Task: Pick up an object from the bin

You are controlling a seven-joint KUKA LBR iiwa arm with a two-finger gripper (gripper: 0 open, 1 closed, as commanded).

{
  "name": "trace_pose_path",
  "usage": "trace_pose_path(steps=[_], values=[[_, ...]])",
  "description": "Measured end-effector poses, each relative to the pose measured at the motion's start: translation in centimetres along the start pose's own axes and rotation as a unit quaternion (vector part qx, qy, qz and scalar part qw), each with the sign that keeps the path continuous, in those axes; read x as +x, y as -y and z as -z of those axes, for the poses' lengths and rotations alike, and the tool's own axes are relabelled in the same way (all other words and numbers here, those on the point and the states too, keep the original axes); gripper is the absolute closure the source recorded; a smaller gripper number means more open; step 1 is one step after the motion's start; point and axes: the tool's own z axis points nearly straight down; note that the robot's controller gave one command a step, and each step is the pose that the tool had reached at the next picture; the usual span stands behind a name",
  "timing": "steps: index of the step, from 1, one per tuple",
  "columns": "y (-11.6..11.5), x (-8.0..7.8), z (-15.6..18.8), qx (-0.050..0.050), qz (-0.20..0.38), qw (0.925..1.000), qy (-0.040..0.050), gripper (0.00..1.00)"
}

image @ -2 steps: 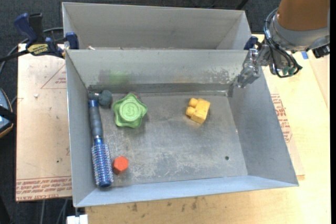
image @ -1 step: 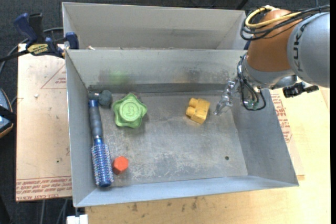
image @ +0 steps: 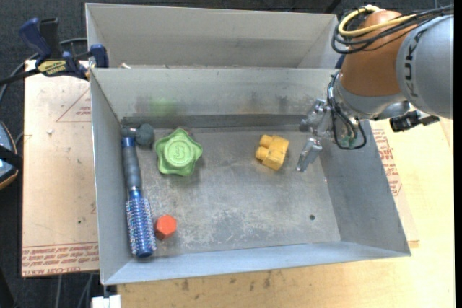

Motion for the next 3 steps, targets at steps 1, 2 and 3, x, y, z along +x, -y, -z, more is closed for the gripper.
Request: trace_pose_path(steps=[1, 2, 3], values=[[-4.3, 0.3, -5.9, 0.001, 0.031, 0.9995, 0.0022, 0.0], [-4.2, 0.1, -5.5, -0.001, 0.03, 0.9995, 0.0053, 1.0], [-4.9, 0.3, 12.4, -0.001, 0.092, 0.9958, 0.0058, 1.0]])
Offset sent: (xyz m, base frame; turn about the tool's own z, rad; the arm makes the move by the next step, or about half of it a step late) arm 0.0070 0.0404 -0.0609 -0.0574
